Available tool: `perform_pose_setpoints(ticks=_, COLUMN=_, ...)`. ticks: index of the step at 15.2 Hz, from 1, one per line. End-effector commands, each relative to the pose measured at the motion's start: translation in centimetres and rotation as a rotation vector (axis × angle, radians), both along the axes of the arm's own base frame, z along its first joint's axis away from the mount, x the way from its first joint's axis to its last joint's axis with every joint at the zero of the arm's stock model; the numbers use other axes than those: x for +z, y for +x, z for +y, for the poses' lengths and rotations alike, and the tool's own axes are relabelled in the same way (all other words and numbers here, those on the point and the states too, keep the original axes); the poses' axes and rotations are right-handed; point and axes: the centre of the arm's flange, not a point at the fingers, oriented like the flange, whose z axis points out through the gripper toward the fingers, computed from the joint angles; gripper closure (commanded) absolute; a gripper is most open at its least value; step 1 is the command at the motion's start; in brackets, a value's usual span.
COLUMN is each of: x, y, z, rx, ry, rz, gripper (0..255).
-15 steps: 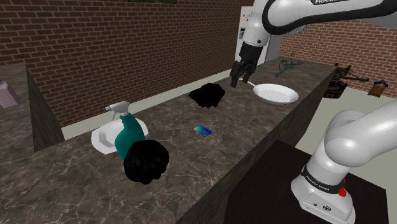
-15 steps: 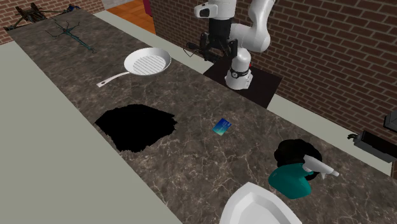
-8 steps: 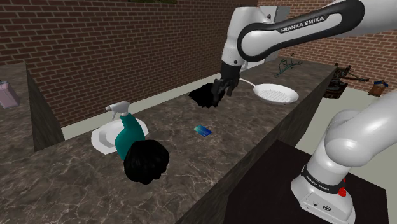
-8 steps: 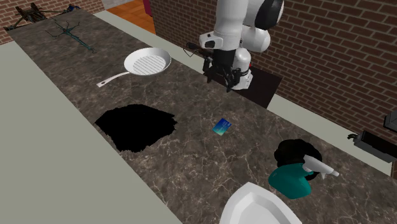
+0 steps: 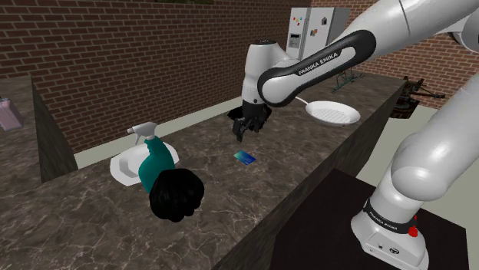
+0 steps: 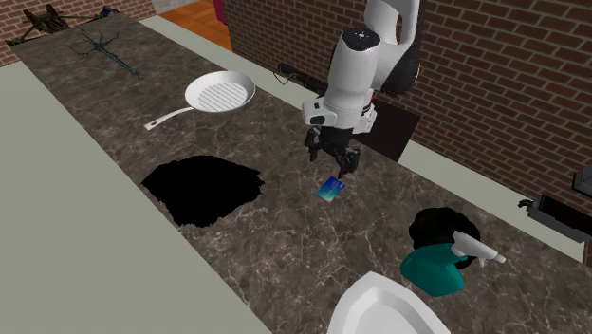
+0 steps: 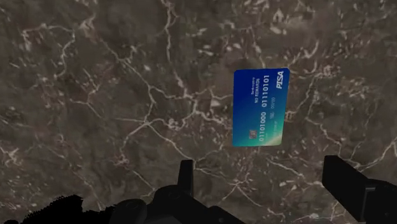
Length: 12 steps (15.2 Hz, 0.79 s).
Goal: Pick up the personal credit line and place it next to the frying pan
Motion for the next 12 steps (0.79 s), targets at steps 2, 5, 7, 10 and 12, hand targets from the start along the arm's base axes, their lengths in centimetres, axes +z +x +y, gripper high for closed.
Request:
perform_pose_setpoints(ticks=2, x=-2.9, y=2.2, z=1.8, rx=-0.008, ry=-0.018, rz=0.001, gripper=0)
perform_pose_setpoints(ticks=5, x=-4.7, y=3.1, z=2.6, rx=-0.011, ry=-0.027, rz=0.002, gripper=0)
perform_pose_setpoints(ticks=7, x=-5.8, y=3.3, z=2.6, rx=-0.011, ry=-0.027, rz=0.002, gripper=0)
perform_pose_setpoints(ticks=10, x=-7.3, y=3.5, z=2.5, rx=-0.011, ry=-0.027, rz=0.002, gripper=0)
perform_pose_setpoints(ticks=12, x=-8.1, y=3.6, z=2.5, rx=-0.011, ry=-0.027, rz=0.002, gripper=0)
